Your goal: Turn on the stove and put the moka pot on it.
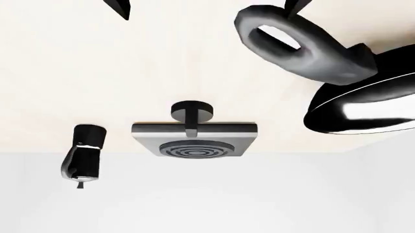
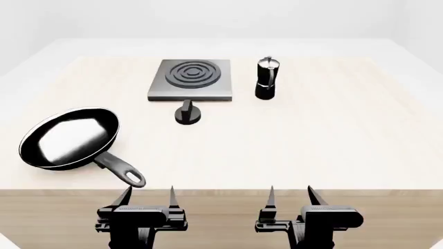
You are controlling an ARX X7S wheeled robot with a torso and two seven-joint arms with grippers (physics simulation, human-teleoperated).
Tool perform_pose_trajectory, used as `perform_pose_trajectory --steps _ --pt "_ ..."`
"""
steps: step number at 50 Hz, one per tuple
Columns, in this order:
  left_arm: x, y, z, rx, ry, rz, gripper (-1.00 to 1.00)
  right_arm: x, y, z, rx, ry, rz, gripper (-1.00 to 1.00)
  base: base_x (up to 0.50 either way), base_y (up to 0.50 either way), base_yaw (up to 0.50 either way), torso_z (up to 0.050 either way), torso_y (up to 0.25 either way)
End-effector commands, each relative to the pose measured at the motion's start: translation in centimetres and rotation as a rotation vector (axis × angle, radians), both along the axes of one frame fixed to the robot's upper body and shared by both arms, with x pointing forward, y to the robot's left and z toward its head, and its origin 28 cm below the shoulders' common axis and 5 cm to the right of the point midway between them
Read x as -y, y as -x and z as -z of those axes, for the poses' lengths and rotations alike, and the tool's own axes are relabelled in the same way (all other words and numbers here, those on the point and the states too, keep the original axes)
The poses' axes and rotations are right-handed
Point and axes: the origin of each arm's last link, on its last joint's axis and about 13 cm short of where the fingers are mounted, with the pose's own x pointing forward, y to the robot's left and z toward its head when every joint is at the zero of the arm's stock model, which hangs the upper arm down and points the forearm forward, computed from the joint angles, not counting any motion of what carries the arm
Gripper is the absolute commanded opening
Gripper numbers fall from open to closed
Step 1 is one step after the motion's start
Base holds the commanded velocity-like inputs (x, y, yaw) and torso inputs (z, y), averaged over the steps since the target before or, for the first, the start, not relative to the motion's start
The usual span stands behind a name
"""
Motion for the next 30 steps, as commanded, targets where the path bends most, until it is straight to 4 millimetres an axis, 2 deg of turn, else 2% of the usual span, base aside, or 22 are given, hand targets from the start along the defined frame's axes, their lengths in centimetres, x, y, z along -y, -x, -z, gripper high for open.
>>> perform_pose_trajectory --steps 1,2,4,8,9,14,16,18,21,23,24,25,30 --pt "0.0 -0.1 0.1 0.000 0.000 0.000 1.00 0.0 -0.1 0.1 0.000 0.000 0.000 1.00 0.00 0.00 0.00 0.000 0.000" --pt "0.2 0.0 0.4 -0.027 -0.011 0.012 1.00 -0.2 0.2 0.3 -0.024 -0.067 -0.041 1.00 0.00 0.00 0.00 0.000 0.000" --pt "0.2 0.0 0.2 -0.011 -0.005 0.005 1.00 -0.2 0.2 0.0 -0.013 -0.011 -0.025 1.00 0.00 0.00 0.00 0.000 0.000" --pt "0.5 -0.2 -0.2 0.045 -0.002 0.058 1.00 -0.2 0.0 0.7 -0.016 -0.009 -0.028 1.00 0.00 0.00 0.00 0.000 0.000" --pt "0.5 -0.1 -0.2 0.025 -0.014 0.040 1.00 -0.2 -0.1 0.1 -0.010 -0.006 -0.028 1.00 0.00 0.00 0.00 0.000 0.000" --pt "0.2 -0.4 -1.3 0.064 0.028 0.025 1.00 -0.4 -0.5 -0.2 0.026 0.002 -0.023 1.00 0.00 0.00 0.00 0.000 0.000" --pt "0.0 -0.2 -2.4 0.114 -0.012 0.037 1.00 -0.3 -0.9 -2.6 0.091 0.022 -0.012 1.00 0.00 0.00 0.00 0.000 0.000" --pt "-0.3 -0.1 -3.8 0.157 -0.013 0.022 1.00 -0.2 -1.3 -3.9 0.130 0.027 -0.001 1.00 0.00 0.00 0.00 0.000 0.000" --pt "-1.1 0.2 -7.7 0.266 -0.067 -0.012 1.00 0.0 -2.0 -7.5 0.240 0.040 0.003 1.00 0.00 0.00 0.00 0.000 0.000" --pt "-1.4 0.4 -9.4 0.304 -0.098 -0.023 1.00 0.2 -2.1 -9.0 0.272 0.037 0.009 1.00 0.00 0.00 0.00 0.000 0.000" --pt "-1.5 0.6 -10.1 0.323 -0.109 -0.031 1.00 0.3 -2.1 -9.6 0.287 0.034 0.008 1.00 0.00 0.00 0.00 0.000 0.000" --pt "-1.7 0.9 -11.7 0.370 -0.142 -0.032 1.00 0.5 -2.1 -11.1 0.326 0.037 0.015 1.00 0.00 0.00 0.00 0.000 0.000" --pt "-2.3 1.9 -15.4 0.492 -0.229 -0.054 1.00 1.0 -1.6 -14.8 0.419 0.030 0.024 1.00 0.00 0.00 0.00 0.000 0.000"
